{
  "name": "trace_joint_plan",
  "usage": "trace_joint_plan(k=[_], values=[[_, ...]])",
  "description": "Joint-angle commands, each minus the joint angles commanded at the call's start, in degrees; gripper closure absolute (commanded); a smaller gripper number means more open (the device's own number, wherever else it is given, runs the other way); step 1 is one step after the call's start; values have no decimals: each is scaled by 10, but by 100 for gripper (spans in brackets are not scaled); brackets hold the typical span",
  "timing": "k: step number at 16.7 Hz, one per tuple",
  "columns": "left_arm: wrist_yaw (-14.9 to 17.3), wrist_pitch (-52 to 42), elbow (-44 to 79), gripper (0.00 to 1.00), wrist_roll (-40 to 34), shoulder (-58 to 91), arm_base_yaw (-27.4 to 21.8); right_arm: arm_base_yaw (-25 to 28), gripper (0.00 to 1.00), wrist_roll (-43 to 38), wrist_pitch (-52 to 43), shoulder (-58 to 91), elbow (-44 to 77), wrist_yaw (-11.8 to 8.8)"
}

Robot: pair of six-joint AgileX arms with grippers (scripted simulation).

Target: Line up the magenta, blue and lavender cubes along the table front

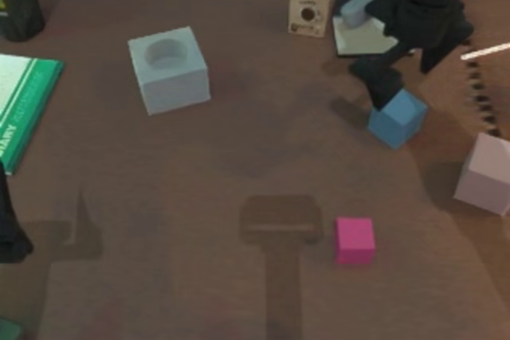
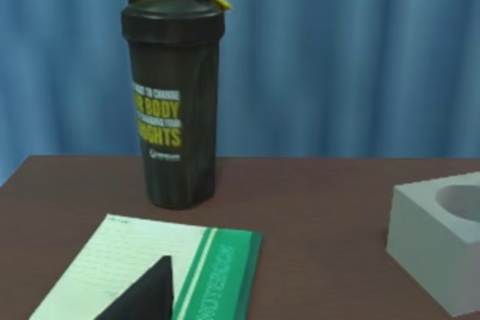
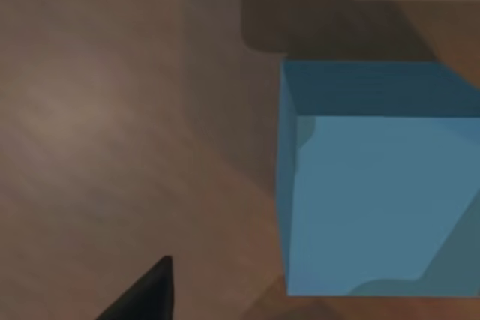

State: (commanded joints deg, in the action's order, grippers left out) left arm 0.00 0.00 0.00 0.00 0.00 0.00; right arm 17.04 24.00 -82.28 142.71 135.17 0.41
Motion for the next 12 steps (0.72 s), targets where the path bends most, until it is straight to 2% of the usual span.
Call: trace_joint_plan(k=[3, 8, 12], values=[[0, 0, 0, 0, 0, 0, 0, -1, 0, -1, 40, 3, -40, 0], [0, 0, 0, 0, 0, 0, 0, -2, 0, 0, 162, 15, -146, 0], [0, 0, 0, 0, 0, 0, 0, -2, 0, 0, 187, 19, -170, 0]])
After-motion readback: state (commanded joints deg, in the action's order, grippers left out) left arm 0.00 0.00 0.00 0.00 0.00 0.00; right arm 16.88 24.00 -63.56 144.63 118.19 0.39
